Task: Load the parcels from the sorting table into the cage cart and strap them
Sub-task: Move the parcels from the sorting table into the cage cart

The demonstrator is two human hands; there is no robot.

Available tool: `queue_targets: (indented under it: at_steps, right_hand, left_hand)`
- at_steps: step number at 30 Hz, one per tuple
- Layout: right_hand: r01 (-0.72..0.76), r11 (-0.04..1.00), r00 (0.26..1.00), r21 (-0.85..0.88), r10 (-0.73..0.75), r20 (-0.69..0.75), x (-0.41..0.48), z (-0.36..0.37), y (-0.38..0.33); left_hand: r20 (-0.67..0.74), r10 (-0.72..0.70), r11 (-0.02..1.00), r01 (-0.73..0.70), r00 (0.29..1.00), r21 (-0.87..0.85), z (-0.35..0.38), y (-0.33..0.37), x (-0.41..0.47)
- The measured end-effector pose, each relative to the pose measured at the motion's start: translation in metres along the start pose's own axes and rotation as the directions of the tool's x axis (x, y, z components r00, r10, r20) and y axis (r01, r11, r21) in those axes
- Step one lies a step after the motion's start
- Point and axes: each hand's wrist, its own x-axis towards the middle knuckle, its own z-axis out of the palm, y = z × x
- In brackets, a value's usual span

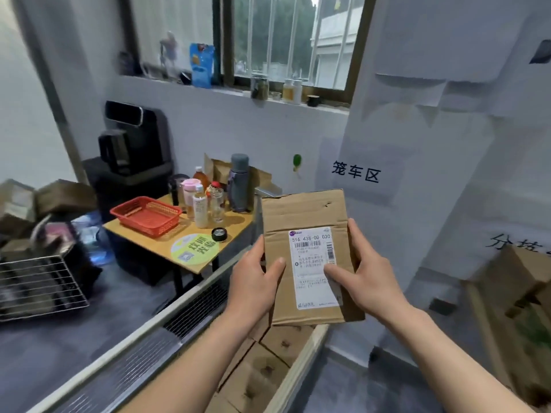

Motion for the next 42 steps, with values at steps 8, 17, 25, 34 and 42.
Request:
queue_targets:
  at_steps: [8,17,25,34,42]
  right_hand:
    - [0.107,0.992,0.97,0.06,-0.118,0.213,0.082,0.037,0.035]
    - [0.238,0.968,0.9,0.076,-0.249,0.358,0.124,0.069,0.063]
    - [0.249,0.962,0.893,0.111,-0.272,0.359,0.147,0.101,0.07]
    - [0.314,0.95,0.856,0.005,-0.285,0.431,0.188,0.125,0.062]
    - [0.285,0.958,0.804,-0.033,-0.22,0.553,0.207,0.169,0.09]
  left_hand:
    - [-0.247,-0.095,0.989,0.119,0.964,0.085,0.017,-0.03,0.032]
    - [-0.403,-0.19,0.96,0.256,0.895,0.115,0.034,-0.044,0.035]
    - [-0.356,-0.187,0.919,0.292,0.916,0.267,0.026,-0.067,0.049]
    - [-0.227,-0.12,0.892,0.206,0.966,0.402,0.014,-0.093,0.087]
    - [-0.144,-0.258,0.863,0.295,0.955,0.41,0.021,-0.14,0.107]
